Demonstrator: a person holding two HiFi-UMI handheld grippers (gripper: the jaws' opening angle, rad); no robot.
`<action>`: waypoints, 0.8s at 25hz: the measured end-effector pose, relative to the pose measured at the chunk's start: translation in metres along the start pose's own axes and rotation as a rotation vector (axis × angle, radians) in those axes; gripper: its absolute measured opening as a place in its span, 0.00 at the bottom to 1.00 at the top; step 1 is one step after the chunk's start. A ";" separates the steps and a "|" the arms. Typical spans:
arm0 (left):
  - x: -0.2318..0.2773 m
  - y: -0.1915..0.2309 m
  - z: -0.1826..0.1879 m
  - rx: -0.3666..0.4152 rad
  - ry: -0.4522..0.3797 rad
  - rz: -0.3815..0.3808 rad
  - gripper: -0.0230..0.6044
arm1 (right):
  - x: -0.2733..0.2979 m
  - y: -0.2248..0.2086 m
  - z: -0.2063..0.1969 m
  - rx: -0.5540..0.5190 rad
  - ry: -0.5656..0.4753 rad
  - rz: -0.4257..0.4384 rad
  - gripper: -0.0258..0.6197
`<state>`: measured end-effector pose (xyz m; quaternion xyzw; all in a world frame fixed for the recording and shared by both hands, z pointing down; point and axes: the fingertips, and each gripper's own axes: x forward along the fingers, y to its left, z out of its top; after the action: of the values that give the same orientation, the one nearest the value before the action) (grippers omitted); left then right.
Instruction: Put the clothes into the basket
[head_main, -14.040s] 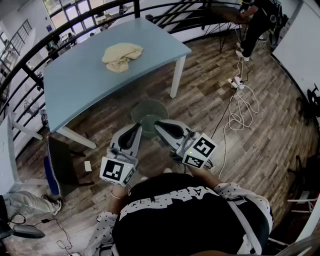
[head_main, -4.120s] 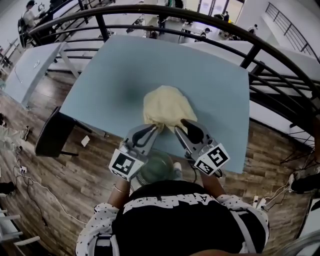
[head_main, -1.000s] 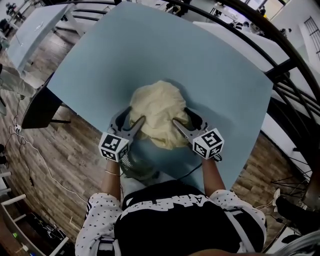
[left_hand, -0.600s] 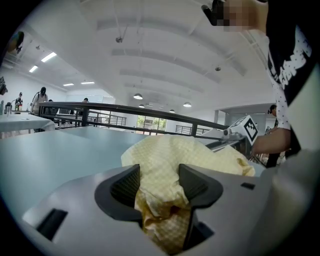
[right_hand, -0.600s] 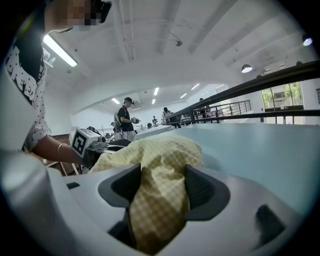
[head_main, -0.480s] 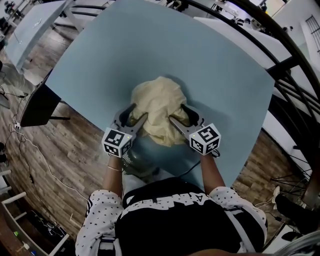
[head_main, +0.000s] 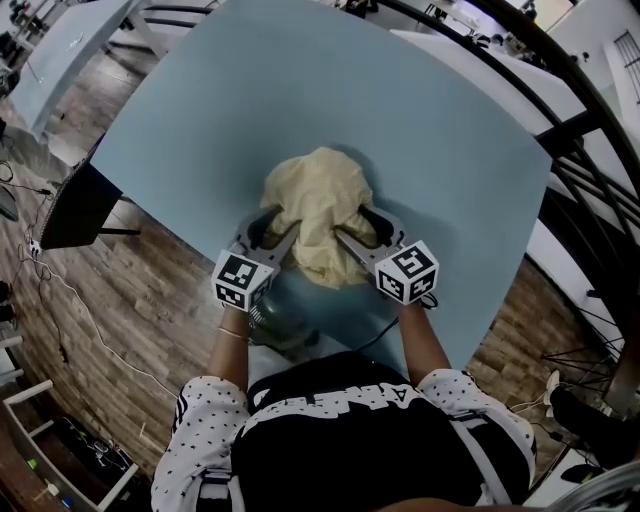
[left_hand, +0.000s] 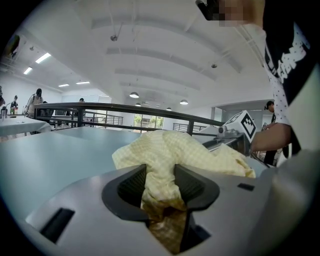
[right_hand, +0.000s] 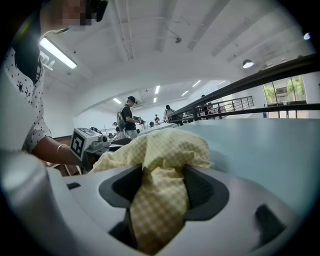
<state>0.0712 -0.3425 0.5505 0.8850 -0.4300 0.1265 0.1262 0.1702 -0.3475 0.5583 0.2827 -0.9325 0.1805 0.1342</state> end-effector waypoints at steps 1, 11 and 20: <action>0.000 -0.001 0.000 0.002 -0.001 -0.002 0.33 | 0.001 0.001 0.000 -0.004 0.001 0.004 0.43; 0.005 -0.009 0.002 0.014 -0.006 -0.004 0.29 | 0.002 0.004 0.001 -0.016 0.004 0.024 0.43; 0.003 -0.014 0.000 0.010 -0.006 -0.030 0.22 | 0.005 0.012 0.001 -0.013 -0.006 0.043 0.33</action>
<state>0.0839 -0.3369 0.5497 0.8923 -0.4166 0.1239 0.1225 0.1591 -0.3414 0.5563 0.2624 -0.9398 0.1763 0.1294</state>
